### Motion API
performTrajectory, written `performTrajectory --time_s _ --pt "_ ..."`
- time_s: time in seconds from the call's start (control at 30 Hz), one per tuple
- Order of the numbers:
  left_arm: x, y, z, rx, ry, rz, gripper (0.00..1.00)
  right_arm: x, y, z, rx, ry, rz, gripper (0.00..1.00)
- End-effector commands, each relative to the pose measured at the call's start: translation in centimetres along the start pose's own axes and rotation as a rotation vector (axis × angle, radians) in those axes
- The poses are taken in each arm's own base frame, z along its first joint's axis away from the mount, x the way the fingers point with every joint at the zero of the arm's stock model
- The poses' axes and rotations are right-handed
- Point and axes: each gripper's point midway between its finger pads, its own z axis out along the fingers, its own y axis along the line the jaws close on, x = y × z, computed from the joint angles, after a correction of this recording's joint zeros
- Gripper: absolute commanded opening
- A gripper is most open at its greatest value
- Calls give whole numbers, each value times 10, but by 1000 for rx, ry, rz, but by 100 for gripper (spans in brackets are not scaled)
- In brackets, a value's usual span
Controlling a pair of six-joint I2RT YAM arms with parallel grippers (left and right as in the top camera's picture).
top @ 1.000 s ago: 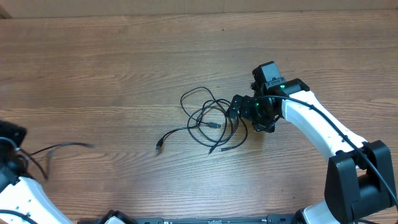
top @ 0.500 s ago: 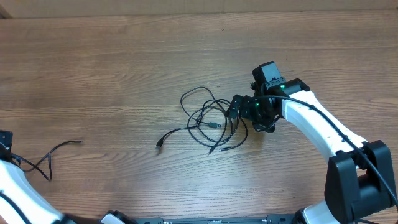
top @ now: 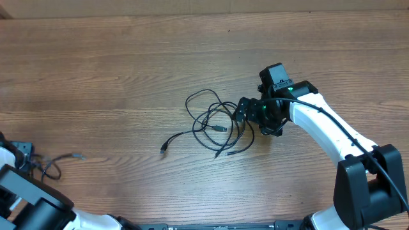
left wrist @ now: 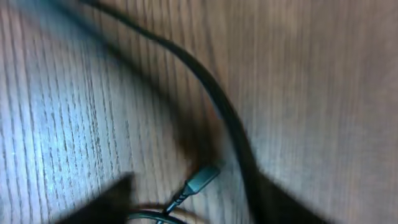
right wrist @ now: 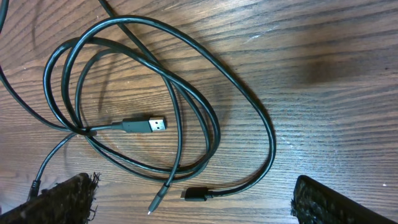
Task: Untangle cables
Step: 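Drag the held black cable to the far left edge and release it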
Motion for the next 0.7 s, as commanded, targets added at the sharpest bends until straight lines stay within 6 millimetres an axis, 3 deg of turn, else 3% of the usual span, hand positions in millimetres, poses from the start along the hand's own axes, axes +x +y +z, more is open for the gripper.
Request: performTrajectory --time_s 0.0,0.1,0.27,0.4,0.53,0.67 --pt "-4 1 -1 -12 -6 -14 100 2 -1 3 2 7 -13 100" --pt "2 -4 -6 25 24 -14 100 2 -1 3 2 7 -14 100" --pt "20 -43 -28 248 151 -14 100 2 -1 3 2 7 -13 100" --pt "19 -72 -65 424 196 -5 100 2 -1 3 2 7 -13 100" --pt "5 -77 -107 465 146 -2 100 2 -1 3 2 7 -14 100" --pt "-8 -78 -164 518 69 9 100 2 -1 3 2 7 -13 100"
